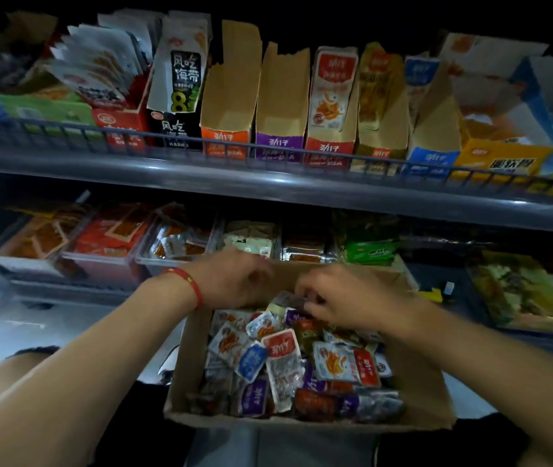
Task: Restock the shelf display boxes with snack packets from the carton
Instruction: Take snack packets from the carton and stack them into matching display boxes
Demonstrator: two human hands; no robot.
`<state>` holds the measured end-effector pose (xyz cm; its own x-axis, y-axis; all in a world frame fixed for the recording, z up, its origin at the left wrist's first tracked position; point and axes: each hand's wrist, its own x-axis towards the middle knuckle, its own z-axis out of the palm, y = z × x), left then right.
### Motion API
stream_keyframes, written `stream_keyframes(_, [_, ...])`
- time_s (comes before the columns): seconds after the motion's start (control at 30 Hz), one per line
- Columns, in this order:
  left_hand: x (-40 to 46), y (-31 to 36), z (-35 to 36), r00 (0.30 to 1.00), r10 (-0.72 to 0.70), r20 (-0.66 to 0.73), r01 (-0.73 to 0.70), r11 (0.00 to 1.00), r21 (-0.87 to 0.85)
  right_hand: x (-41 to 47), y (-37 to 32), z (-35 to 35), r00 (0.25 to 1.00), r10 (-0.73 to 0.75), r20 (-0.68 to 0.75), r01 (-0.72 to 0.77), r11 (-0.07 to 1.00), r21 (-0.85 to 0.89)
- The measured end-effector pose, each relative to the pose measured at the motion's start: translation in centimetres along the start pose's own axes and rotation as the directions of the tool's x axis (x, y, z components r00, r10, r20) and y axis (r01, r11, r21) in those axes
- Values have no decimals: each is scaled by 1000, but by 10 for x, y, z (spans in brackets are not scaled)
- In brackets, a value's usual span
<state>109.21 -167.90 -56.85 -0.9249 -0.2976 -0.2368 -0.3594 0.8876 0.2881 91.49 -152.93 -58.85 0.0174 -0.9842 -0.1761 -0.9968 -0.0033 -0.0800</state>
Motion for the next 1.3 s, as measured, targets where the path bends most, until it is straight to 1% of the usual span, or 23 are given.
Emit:
stream_keyframes(0.03, [0,2,7,993,-25,113,21,999,32,-2,-1,17,993,1,121,0,1000,-3])
stream_keyframes(0.1, [2,5,19,946,-72,317,60,997,46,-5,1,42,958,-42,284,35,999,28])
stream_keyframes(0.13, [3,7,24,922,-89,376,80,996,41,-6,1,51,938,-84,335,67,996,64])
stream_keyframes(0.17, [6,8,27,910,-96,404,90,995,36,-7,0,58,921,-133,366,105,990,97])
stream_keyframes(0.23, [10,7,33,909,-95,406,91,995,29,-9,-3,73,901,-208,381,190,978,84])
stream_keyframes(0.33, [16,5,38,925,-84,371,86,996,13,-8,-5,91,896,-239,375,277,959,-50])
stream_keyframes(0.4, [20,6,39,932,-73,355,80,997,-3,-7,-4,100,905,-224,362,265,962,-65])
stream_keyframes(0.53, [25,9,39,934,-62,351,75,997,-23,-3,-3,105,931,-232,281,259,964,-64])
stream_keyframes(0.6, [28,8,39,942,-51,331,70,996,-48,0,3,95,949,-201,243,205,979,9])
stream_keyframes(0.63, [28,8,38,947,-46,316,71,995,-68,2,8,87,962,-172,214,158,984,81])
stream_keyframes(0.7, [30,9,35,960,-53,276,87,990,-112,6,19,65,982,-86,167,32,952,303])
stream_keyframes(0.77, [30,13,30,973,-58,222,99,979,-178,7,30,44,990,11,138,-85,837,540])
stream_keyframes(0.83, [30,18,24,984,-64,169,106,962,-251,5,37,25,984,156,87,-171,675,718])
stream_keyframes(0.87, [30,20,22,987,-81,138,117,954,-275,3,38,16,972,226,57,-181,580,794])
stream_keyframes(0.97, [26,28,16,990,-135,32,137,913,-383,-4,40,-4,921,389,-18,-110,305,946])
stream_keyframes(1.03, [22,36,13,991,-131,-24,108,895,-434,-9,36,-14,885,464,-43,-38,165,986])
stream_keyframes(1.13, [23,43,13,986,-86,-142,28,929,-368,-18,30,-28,864,499,-65,58,30,998])
stream_keyframes(1.17, [25,44,11,980,-89,-180,8,914,-407,-20,31,-32,867,492,-72,78,9,997])
stream_keyframes(1.2, [24,46,5,974,-135,-182,15,840,-542,-22,32,-36,871,483,-86,93,10,996])
stream_keyframes(1.23, [23,48,-2,967,-215,-134,51,682,-730,-23,35,-40,872,477,-113,109,36,993])
stream_keyframes(1.27, [21,48,-8,964,-262,-40,92,471,-877,-25,38,-45,865,475,-160,124,106,987])
stream_keyframes(1.3, [19,48,-14,966,-256,38,107,261,-959,-27,42,-49,852,473,-223,134,216,967])
